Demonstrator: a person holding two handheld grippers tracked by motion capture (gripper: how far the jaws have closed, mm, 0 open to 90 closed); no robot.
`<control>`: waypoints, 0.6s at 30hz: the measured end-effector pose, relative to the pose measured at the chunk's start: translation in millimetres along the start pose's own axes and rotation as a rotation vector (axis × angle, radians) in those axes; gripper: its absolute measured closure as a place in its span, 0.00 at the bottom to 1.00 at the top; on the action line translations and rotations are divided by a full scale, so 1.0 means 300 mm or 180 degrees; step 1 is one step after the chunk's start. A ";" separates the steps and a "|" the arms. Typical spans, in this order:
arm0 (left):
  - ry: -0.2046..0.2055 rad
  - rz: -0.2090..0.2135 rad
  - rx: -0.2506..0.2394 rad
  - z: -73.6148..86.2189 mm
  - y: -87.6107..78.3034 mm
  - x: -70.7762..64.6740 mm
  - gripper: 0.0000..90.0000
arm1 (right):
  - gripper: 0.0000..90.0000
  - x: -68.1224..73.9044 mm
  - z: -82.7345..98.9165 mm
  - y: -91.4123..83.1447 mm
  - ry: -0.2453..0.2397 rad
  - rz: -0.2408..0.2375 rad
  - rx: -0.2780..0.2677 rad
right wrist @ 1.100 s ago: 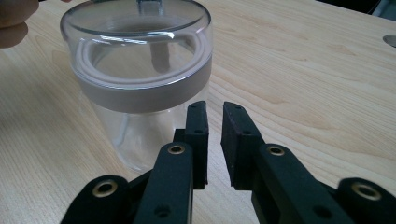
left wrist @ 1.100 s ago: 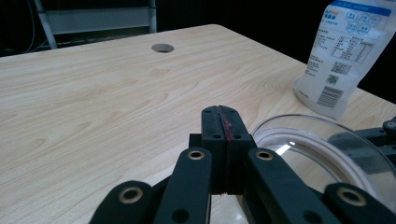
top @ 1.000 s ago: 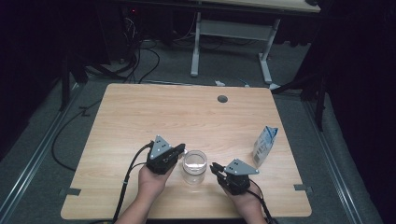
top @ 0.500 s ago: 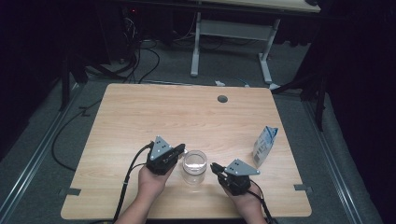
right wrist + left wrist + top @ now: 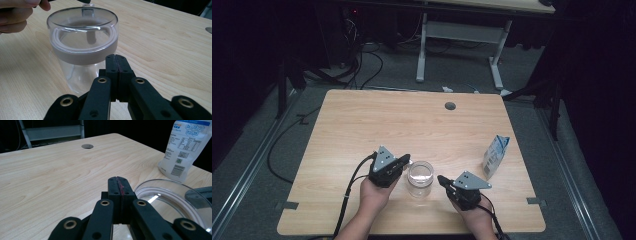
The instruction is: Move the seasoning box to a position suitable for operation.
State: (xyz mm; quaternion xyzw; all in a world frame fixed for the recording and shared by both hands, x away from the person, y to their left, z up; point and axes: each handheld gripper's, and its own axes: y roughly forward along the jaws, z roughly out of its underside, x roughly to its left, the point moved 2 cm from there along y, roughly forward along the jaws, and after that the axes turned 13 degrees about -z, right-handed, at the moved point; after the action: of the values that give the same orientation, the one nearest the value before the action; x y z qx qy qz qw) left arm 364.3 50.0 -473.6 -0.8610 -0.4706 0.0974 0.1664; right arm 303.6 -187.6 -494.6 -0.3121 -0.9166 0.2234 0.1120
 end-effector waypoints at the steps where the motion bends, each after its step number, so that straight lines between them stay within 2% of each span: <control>1: 0.0003 -0.0002 -0.0001 0.000 0.000 0.000 1.00 | 0.99 0.001 0.000 0.000 0.0000 -0.0003 -0.0004; 18: 0.0003 -0.0033 -0.0004 0.005 0.004 0.000 1.00 | 0.99 0.008 -0.002 -0.001 -0.0032 -0.0017 -0.0019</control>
State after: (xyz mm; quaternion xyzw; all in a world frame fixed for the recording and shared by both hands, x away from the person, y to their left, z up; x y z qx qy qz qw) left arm 364.5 49.6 -475.5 -0.8587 -0.4750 0.0959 0.1666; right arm 302.0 -186.2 -493.7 -0.3089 -0.9186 0.2220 0.1071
